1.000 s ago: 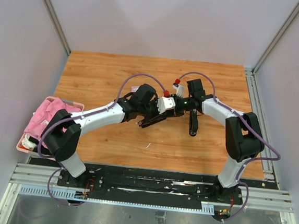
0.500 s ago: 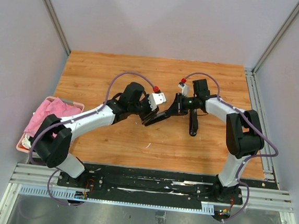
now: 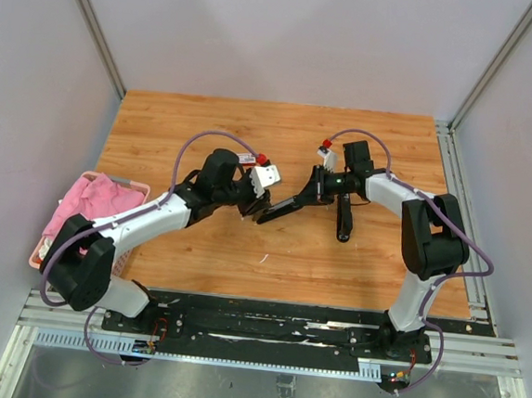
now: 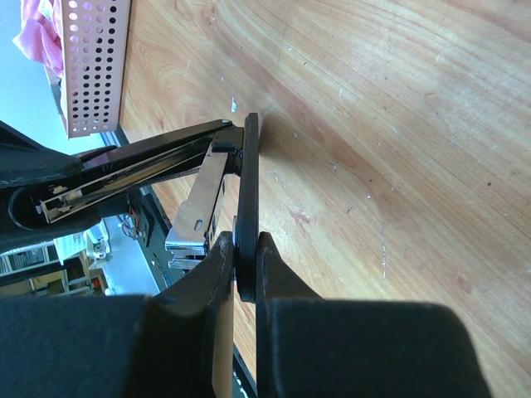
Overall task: Unload the staples from the stapler
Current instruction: Unload the staple at the center of the board.
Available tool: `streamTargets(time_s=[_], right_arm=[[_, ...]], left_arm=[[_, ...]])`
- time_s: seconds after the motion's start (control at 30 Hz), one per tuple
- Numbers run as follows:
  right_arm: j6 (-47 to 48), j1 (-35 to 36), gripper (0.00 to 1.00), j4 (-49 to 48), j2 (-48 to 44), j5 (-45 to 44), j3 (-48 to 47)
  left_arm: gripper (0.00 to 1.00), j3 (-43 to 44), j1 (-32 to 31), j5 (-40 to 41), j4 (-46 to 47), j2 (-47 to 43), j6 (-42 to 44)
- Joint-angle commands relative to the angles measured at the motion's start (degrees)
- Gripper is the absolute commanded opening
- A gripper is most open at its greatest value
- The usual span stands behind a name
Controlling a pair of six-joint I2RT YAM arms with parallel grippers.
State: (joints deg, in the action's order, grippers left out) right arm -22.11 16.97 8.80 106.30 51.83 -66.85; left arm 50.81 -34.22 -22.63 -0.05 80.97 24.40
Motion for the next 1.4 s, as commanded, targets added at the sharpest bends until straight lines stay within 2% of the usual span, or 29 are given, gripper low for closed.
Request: streamTargets(time_s=[0.0, 0.23, 0.3, 0.37, 0.47, 0.7, 1.17, 1.3, 1.37], right_arm=[[1.3, -2.1, 0.0, 1.8, 0.9, -5.0, 1.1], [1.4, -2.4, 0.0, 1.9, 0.9, -5.3, 1.1], [1.4, -2.4, 0.0, 1.9, 0.9, -5.1, 1.1], [1.4, -2.4, 0.0, 1.9, 0.8, -5.1, 1.1], [1.5, -2.4, 0.0, 1.9, 0.7, -5.0, 1.1], [1.5, -2.3, 0.0, 1.9, 0.7, -4.6, 1.1], [1.6, -2.2, 0.0, 1.9, 1.1, -4.0, 1.0], [1.8, -1.9, 0.0, 1.9, 1.0, -4.2, 1.1], [1.9, -1.7, 0.0, 2.0, 0.9, -4.5, 1.1]], left_arm=[[0.0, -2.4, 3.5, 10.7, 0.7, -2.6, 0.8], [0.11, -6.0, 3.8, 16.0, 1.1, -6.0, 1.2], [0.19, -6.8, 3.8, 16.8, 1.0, -6.8, 1.3], [0.23, -7.5, 3.8, 17.6, 1.0, -7.6, 1.3], [0.35, -8.7, 3.9, 18.8, 1.3, -8.5, 1.4], [0.52, -10.2, 4.0, 19.9, 1.2, -9.1, 1.9], [0.61, -9.5, 4.3, 19.2, -0.2, -8.6, 1.8], [0.61, -7.9, 4.5, 18.6, -1.6, -6.4, 1.1], [0.56, -8.0, 4.5, 17.8, -1.4, -5.9, 1.2]])
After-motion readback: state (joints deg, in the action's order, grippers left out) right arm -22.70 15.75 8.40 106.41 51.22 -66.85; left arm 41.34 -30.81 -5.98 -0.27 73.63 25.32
